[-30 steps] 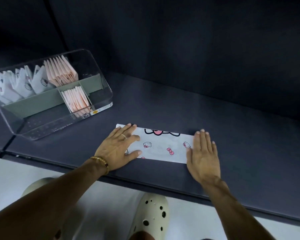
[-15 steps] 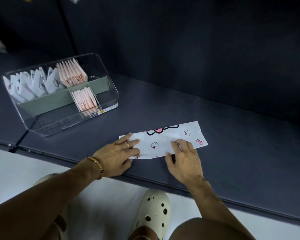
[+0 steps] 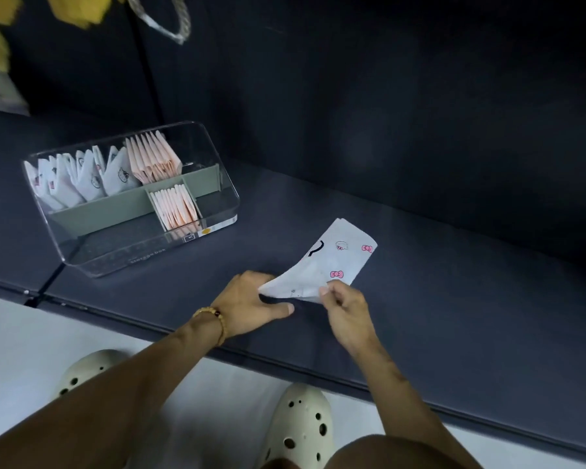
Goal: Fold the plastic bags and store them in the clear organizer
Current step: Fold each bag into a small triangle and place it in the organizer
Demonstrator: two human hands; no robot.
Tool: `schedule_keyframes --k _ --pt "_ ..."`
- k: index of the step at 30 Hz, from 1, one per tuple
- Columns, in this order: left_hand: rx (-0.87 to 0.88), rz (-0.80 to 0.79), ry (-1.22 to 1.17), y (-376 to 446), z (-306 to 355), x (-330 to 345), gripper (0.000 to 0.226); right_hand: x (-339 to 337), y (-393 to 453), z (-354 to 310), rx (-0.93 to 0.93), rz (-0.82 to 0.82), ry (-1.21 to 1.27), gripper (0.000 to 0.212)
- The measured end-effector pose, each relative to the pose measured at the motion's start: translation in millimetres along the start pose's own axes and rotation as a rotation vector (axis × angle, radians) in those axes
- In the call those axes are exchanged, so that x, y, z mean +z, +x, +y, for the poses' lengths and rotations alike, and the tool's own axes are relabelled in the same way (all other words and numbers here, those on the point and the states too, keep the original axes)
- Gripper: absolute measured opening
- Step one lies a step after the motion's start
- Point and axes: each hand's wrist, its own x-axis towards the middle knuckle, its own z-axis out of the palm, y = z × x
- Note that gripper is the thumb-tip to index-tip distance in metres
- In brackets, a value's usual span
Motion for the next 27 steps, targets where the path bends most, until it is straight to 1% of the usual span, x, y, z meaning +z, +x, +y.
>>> schedule_keyframes --k 2,5,8,10,12,14,16,20,22,24,25,26,27 --pt "0.001 -0.045 -0.084 2.0 5.6 2.0 0.018 -10.0 6.1 3.1 0.071 -0.035 0.152 0.024" --pt "-0.013 -0.046 -0.086 5.9 9.1 10.8 0.015 -16.6 11.3 8.0 0.16 -0.068 0.339 0.022" --pt "-0.051 -0.008 -0.035 10.9 7.1 20.0 0.021 -15.4 12.4 10.5 0.179 -0.049 0.382 0.023" --pt "-0.064 0.065 0.031 14.3 5.4 25.0 0.023 -12.1 13.3 10.2 0.165 0.02 0.315 0.024" --pt "-0.104 0.109 0.093 18.3 3.9 30.1 0.033 -7.5 13.4 9.7 0.153 0.111 0.202 0.028" --pt "-0.167 0.109 0.122 21.0 2.7 34.4 0.04 -2.8 12.9 7.7 0.144 0.184 0.04 0.029" --pt "-0.227 0.082 0.11 21.7 -0.2 38.4 0.04 0.5 13.0 5.7 0.128 0.228 -0.131 0.03" --pt "-0.294 0.09 0.072 21.2 -4.1 39.0 0.035 3.9 21.7 -2.7 0.089 0.204 -0.396 0.025" --pt "-0.308 0.135 0.194 22.0 -6.0 36.6 0.032 5.7 28.0 -6.9 0.062 0.164 -0.505 0.021" --pt "-0.272 0.244 0.354 23.3 -9.1 33.1 0.026 8.5 33.3 -9.7 0.053 0.126 -0.581 0.021" --pt "-0.218 0.302 0.395 24.4 -10.8 30.9 0.026 9.9 35.3 -10.2 0.059 0.115 -0.594 0.022" --pt "-0.143 0.336 0.423 26.2 -13.7 29.3 0.03 10.9 36.8 -10.4 0.068 0.109 -0.593 0.024" --pt "-0.054 0.329 0.451 29.5 -17.6 28.0 0.038 11.5 37.9 -10.6 0.078 0.106 -0.585 0.025"
